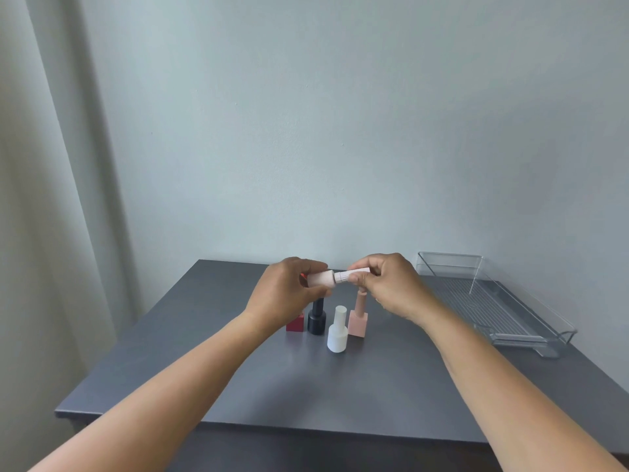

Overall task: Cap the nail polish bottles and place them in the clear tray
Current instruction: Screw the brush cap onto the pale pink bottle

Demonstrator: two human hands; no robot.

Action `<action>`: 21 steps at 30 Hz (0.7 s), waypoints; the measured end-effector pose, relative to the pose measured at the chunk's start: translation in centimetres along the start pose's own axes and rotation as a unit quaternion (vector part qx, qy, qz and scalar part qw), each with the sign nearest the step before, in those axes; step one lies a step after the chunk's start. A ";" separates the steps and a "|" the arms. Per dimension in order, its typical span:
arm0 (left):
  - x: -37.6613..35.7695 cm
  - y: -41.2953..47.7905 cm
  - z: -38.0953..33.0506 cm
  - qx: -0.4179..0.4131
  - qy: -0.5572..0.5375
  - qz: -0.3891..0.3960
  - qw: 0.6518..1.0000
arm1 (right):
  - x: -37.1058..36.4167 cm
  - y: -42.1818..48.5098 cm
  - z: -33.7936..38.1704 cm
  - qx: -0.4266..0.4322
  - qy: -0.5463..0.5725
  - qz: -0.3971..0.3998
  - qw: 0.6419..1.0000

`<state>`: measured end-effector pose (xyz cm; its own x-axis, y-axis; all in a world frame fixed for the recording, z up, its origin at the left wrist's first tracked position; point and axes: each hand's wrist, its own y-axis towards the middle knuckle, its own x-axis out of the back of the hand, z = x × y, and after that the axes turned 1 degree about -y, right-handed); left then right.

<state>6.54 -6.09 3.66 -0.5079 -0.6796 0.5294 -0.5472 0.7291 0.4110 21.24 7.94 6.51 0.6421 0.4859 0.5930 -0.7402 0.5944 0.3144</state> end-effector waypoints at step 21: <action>0.1 -0.1 -0.3 0.051 -0.082 0.089 0.991 | -1.1 0.3 -0.2 0.007 0.279 -0.024 0.960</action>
<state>6.71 -6.19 3.92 -0.6991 -0.5515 0.4551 -0.4999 0.8320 0.2405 20.35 7.69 5.74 0.6790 0.7287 0.0888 -0.7078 0.6178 0.3425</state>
